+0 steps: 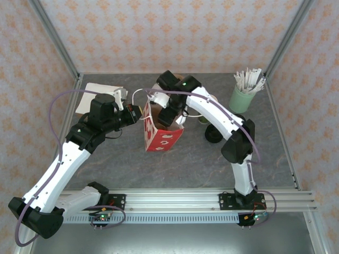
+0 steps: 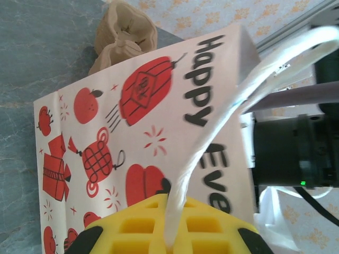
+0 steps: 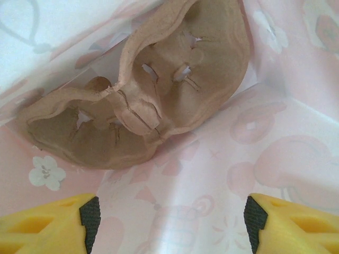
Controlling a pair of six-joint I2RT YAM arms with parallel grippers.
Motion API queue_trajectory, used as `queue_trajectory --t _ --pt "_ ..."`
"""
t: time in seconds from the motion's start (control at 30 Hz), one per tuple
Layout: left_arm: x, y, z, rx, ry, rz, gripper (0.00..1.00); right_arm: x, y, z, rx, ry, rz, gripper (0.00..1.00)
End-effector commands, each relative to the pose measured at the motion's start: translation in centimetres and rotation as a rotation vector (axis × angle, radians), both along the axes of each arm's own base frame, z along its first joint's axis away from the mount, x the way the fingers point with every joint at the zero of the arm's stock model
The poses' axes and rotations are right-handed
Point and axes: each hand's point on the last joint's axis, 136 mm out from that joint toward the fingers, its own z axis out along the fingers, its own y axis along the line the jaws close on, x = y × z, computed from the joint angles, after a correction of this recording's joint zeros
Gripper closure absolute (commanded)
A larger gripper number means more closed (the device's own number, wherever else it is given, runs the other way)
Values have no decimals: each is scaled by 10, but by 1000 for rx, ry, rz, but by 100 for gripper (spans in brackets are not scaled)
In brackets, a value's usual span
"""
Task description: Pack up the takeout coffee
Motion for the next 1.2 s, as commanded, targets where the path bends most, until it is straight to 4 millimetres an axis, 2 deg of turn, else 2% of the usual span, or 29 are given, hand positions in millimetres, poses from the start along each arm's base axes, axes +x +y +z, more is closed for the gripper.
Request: queue_trajectory --t 0.0,0.17,0.43,0.5,0.6,0.73,0.97,1.1,1.17 --pt "-4 2 -8 35 15 -4 97 0 3 46 128 -68 -21 25" --pt "-3 2 -7 35 13 -4 96 -1 1 55 154 -81 -28 21" --pt "-2 4 -9 37 17 11 97 3 -10 27 34 -52 -42 21" --pt "-2 5 -9 41 18 16 97 4 -9 30 45 -55 -44 21" --pt "-4 5 -9 41 20 11 97 5 -3 51 122 -81 -66 21" --pt "-7 4 -7 32 19 2 97 6 -1 89 216 -128 -122 21" --pt "-14 10 -8 36 22 21 94 -2 -20 144 352 -167 -320 23" --pt "-17 13 -9 42 31 27 75 -13 -30 177 486 -172 -424 24" --pt "-18 13 -7 38 30 24 70 -20 -38 194 565 -182 -480 25"
